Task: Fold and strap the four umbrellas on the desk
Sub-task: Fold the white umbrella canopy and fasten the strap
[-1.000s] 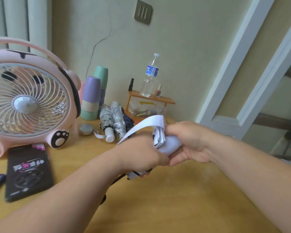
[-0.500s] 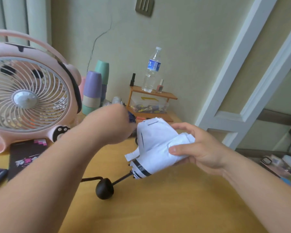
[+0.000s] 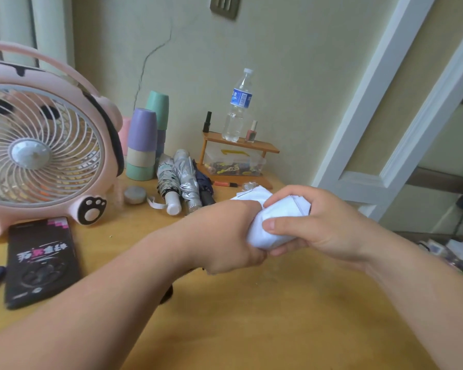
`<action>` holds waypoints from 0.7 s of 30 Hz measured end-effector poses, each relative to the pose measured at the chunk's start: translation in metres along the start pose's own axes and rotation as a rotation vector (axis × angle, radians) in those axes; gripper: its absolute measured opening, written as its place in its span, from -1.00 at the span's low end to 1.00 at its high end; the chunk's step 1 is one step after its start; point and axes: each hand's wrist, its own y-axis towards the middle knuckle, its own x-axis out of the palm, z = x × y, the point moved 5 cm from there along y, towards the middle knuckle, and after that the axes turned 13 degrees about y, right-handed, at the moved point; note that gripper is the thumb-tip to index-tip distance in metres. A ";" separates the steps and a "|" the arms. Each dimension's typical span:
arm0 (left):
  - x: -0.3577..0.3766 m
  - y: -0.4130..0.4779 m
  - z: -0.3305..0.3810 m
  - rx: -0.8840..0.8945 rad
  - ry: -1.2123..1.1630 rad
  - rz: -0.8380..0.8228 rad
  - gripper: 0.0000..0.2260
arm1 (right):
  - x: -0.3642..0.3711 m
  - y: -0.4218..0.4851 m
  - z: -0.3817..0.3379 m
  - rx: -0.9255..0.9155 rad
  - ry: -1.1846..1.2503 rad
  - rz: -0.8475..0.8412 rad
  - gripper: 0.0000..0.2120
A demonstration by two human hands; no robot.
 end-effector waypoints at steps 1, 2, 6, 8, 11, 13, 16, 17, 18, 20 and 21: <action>-0.002 0.000 0.000 -0.004 0.024 0.028 -0.83 | -0.001 0.000 -0.005 0.006 -0.037 -0.023 -0.80; -0.003 0.001 -0.002 -0.013 0.046 0.046 -0.83 | -0.002 0.001 -0.010 0.008 -0.106 -0.050 -0.81; -0.003 0.000 -0.005 -0.050 0.263 0.044 -0.78 | -0.002 0.003 -0.030 -0.010 -0.888 -0.120 -0.72; -0.002 0.001 -0.002 -0.041 0.370 0.074 -0.75 | 0.012 0.003 -0.038 -0.055 -1.215 -0.182 -0.62; -0.005 0.004 0.004 -0.017 0.434 0.161 -0.75 | 0.028 0.013 -0.035 0.043 -1.266 -0.301 -0.55; -0.009 0.004 0.003 -0.028 0.443 0.213 -0.74 | 0.030 0.022 -0.030 0.182 -1.153 -0.340 -0.53; -0.015 0.001 -0.001 -0.048 0.287 0.202 -0.68 | 0.032 0.027 -0.033 0.173 -1.269 -0.400 -0.53; -0.018 -0.002 -0.002 -0.049 0.161 0.154 -0.62 | 0.035 0.026 -0.035 0.116 -1.364 -0.426 -0.57; -0.020 -0.003 -0.004 -0.035 0.017 0.084 -0.63 | 0.039 0.025 -0.037 0.044 -1.459 -0.438 -0.64; -0.020 -0.009 -0.003 0.051 -0.180 -0.090 -0.78 | 0.050 0.017 -0.044 -0.135 -1.612 -0.432 -0.78; -0.019 -0.012 -0.003 0.078 -0.221 -0.158 -0.81 | 0.055 0.013 -0.047 -0.212 -1.681 -0.427 -0.83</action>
